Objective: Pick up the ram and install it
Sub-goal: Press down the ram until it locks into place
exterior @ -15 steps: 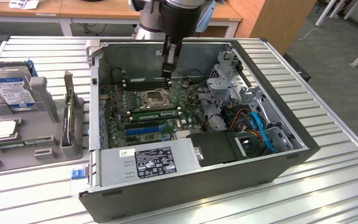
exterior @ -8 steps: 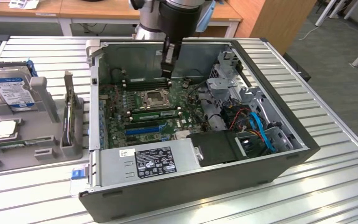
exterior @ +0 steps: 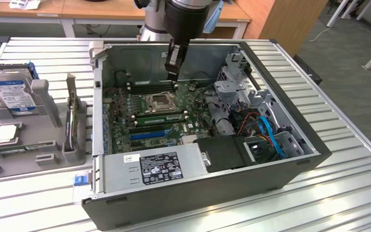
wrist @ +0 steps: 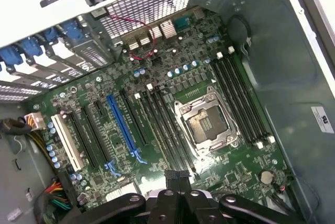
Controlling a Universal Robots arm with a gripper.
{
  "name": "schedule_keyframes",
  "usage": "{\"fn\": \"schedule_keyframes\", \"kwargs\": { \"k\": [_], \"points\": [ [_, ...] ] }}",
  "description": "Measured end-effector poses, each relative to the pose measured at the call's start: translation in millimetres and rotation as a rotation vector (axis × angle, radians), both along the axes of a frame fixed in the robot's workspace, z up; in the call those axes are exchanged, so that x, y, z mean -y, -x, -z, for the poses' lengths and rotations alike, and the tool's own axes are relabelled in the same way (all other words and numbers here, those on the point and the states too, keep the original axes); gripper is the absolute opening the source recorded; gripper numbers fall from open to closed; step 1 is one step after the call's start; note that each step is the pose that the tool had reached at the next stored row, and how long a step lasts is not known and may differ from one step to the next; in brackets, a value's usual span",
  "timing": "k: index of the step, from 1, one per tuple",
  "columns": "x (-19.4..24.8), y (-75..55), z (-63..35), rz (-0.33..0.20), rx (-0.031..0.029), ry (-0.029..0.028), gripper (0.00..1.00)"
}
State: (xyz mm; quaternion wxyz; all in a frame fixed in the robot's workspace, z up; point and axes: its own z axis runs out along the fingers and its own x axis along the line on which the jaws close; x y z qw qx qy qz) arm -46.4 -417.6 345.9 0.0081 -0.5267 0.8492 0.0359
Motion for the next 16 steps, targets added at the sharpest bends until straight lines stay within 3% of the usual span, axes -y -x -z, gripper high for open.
{"fn": "schedule_keyframes", "kwargs": {
  "k": [16],
  "points": [
    [0.0, 0.0, 0.0, 0.136, 0.0000, 0.0000, 0.10]
  ]
}}
